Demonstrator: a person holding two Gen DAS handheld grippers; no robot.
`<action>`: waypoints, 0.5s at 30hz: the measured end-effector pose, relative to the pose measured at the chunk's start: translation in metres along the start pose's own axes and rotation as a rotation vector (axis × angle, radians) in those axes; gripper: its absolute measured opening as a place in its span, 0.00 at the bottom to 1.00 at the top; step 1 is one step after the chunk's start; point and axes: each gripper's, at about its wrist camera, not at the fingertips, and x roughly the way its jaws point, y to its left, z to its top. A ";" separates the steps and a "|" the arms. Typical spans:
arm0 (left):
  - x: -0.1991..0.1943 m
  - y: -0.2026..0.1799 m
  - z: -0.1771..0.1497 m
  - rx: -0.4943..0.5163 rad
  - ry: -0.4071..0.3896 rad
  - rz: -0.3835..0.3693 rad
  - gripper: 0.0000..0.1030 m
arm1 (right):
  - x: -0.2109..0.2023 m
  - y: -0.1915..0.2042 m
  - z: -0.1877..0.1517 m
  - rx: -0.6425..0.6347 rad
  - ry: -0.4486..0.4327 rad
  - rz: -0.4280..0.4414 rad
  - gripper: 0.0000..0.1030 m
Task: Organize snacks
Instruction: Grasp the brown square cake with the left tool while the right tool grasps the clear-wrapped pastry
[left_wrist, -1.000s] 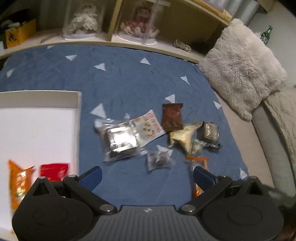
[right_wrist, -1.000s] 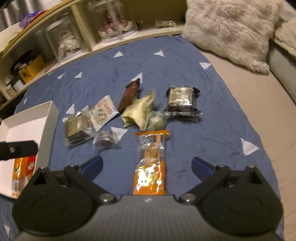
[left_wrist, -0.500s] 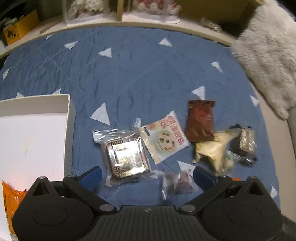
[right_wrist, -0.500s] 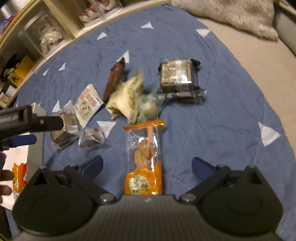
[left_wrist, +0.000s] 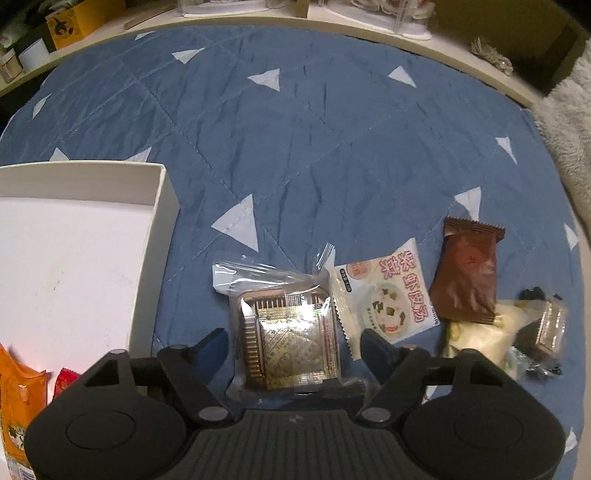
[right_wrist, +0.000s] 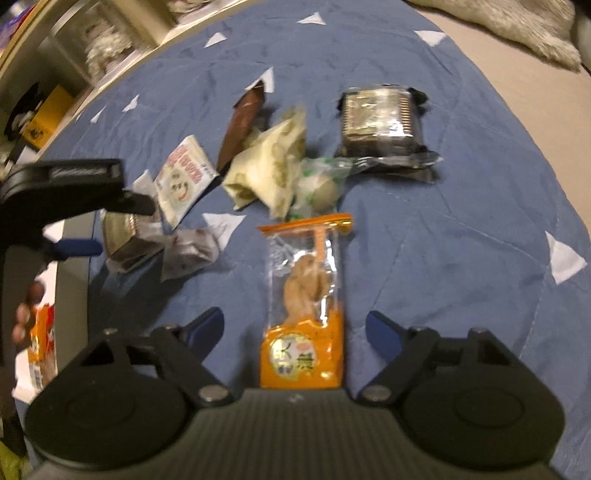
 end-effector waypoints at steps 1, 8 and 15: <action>0.001 -0.001 0.000 0.003 0.001 0.009 0.67 | 0.001 0.001 -0.001 -0.007 0.002 -0.006 0.83; 0.001 0.003 -0.003 0.005 -0.019 0.023 0.56 | 0.007 -0.007 0.002 0.024 0.012 -0.036 0.64; -0.008 0.004 -0.009 0.060 -0.050 -0.015 0.53 | 0.009 -0.004 0.000 -0.012 0.017 -0.029 0.49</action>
